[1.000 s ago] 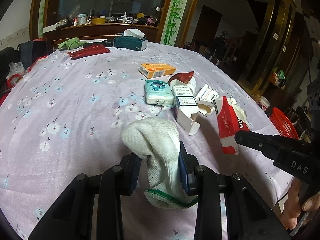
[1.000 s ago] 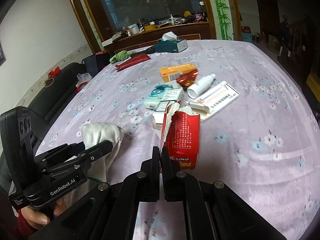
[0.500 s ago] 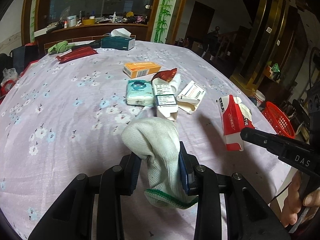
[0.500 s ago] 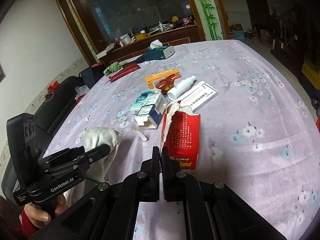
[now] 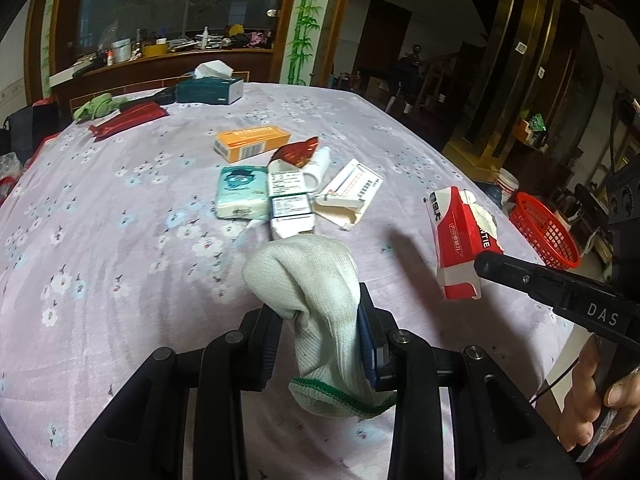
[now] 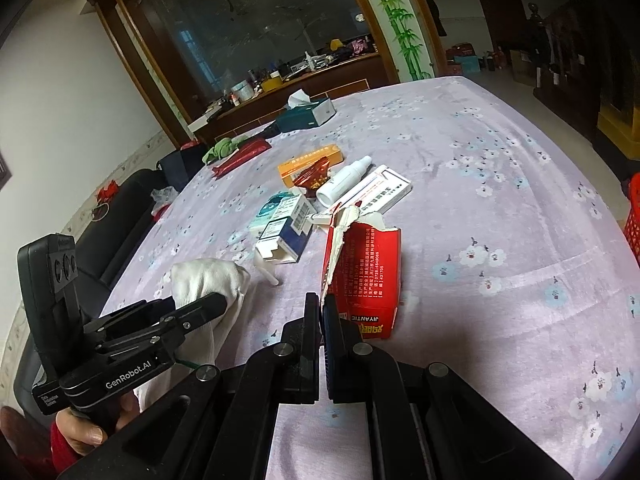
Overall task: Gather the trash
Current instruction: 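Carry sock and red box to the red wastebasket and open both grippers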
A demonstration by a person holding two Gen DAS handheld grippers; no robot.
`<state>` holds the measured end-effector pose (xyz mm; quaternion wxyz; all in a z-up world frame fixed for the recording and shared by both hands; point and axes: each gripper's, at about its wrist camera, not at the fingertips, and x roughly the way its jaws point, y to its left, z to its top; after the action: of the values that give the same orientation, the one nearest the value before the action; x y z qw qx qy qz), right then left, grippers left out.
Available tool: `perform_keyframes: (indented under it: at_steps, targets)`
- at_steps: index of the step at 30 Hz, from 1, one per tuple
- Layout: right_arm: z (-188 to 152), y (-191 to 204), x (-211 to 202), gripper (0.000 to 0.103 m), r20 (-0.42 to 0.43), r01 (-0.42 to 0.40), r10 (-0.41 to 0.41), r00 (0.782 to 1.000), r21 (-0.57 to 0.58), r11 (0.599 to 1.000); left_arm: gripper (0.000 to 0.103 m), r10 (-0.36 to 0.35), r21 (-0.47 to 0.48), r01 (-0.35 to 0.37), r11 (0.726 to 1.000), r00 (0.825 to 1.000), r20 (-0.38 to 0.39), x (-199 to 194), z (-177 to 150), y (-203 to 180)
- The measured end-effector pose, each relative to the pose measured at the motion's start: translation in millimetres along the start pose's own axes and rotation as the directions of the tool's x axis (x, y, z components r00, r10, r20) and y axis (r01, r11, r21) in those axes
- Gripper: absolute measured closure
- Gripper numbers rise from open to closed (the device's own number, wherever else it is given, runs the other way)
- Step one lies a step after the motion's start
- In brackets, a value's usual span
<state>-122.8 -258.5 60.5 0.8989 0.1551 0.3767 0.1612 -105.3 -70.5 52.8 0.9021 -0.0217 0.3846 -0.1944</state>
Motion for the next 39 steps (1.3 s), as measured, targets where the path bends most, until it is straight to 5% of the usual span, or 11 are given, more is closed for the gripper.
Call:
perform_keyframes:
  at_steps: [8, 15, 27, 35, 38, 39]
  targets:
    - [7, -30, -26, 0.101, 0.057, 0.01, -0.014, 0.998, 0.064, 0.998, 0.07, -0.049, 0.069, 0.05, 0.996, 0.999, -0.015, 11, 16, -35]
    - [16, -84, -84, 0.101, 0.172, 0.071, -0.099, 0.98, 0.159, 0.985, 0.07, -0.148, 0.187, 0.153, 0.97, 0.988, -0.041, 26, 39, -106]
    - [27, -208, -187, 0.1, 0.272, 0.234, -0.342, 0.899, 0.36, 0.903, 0.07, -0.342, 0.345, 0.366, 0.864, 0.931, -0.128, 70, 82, -268]
    - [36, -278, -200, 0.1, 0.231, 0.288, -0.417, 0.879, 0.44, 0.851, 0.07, -0.397, 0.338, 0.44, 0.832, 0.898, -0.191, 128, 105, -345]
    - [40, -294, -196, 0.099, 0.215, 0.292, -0.425, 0.879, 0.461, 0.838, 0.055, -0.412, 0.316, 0.455, 0.833, 0.89, -0.195, 149, 112, -362]
    - [41, -300, -195, 0.099, 0.206, 0.3, -0.432, 0.878, 0.468, 0.831, 0.04, -0.417, 0.301, 0.463, 0.834, 0.885, -0.208, 157, 114, -366]
